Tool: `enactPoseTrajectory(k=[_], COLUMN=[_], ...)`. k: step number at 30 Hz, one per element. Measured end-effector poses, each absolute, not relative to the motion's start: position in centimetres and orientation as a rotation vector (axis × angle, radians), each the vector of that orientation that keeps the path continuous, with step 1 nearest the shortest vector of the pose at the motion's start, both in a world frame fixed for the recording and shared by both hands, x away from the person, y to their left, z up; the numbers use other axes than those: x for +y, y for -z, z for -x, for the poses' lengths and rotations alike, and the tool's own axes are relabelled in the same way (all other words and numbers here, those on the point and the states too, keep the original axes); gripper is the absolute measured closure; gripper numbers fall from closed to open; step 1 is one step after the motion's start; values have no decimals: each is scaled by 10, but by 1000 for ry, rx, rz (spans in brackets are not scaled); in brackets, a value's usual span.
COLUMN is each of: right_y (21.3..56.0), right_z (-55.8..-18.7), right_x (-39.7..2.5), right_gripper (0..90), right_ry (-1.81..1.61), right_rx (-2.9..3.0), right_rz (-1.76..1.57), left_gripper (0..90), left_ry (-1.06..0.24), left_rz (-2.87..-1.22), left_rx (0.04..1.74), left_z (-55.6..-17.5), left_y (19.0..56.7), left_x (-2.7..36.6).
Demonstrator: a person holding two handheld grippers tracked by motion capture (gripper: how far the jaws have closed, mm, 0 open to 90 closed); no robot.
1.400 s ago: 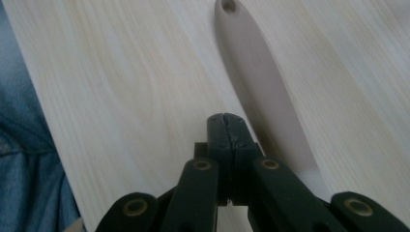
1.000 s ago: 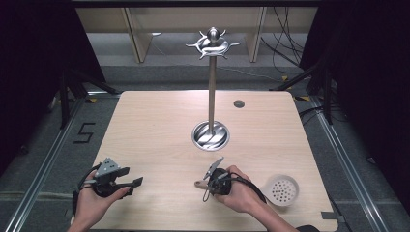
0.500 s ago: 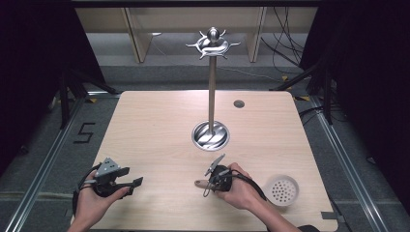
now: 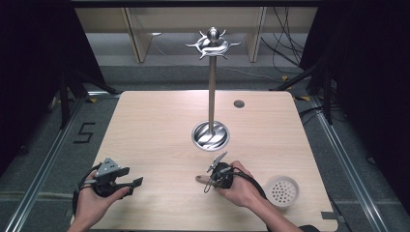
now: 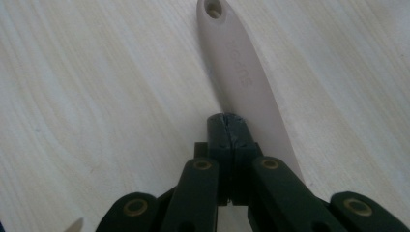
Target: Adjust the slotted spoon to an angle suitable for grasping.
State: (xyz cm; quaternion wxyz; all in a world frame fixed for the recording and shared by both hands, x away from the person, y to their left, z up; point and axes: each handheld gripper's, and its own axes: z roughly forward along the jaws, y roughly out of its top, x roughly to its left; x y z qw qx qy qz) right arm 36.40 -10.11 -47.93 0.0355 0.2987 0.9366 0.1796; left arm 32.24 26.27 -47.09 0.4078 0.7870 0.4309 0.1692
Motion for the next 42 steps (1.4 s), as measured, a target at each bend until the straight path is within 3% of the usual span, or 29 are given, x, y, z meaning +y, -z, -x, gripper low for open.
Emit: enactPoseTrajectory(k=[42], right_y=[472], right_z=[-392], right_x=[-145], right_gripper=[900], right_ry=[-493], right_rx=[2732], right_rz=[-1141], left_gripper=[320], left_ry=[-435], left_rz=[-1988], left_rx=[1067], left_z=[-323], left_y=[472], left_x=[264])
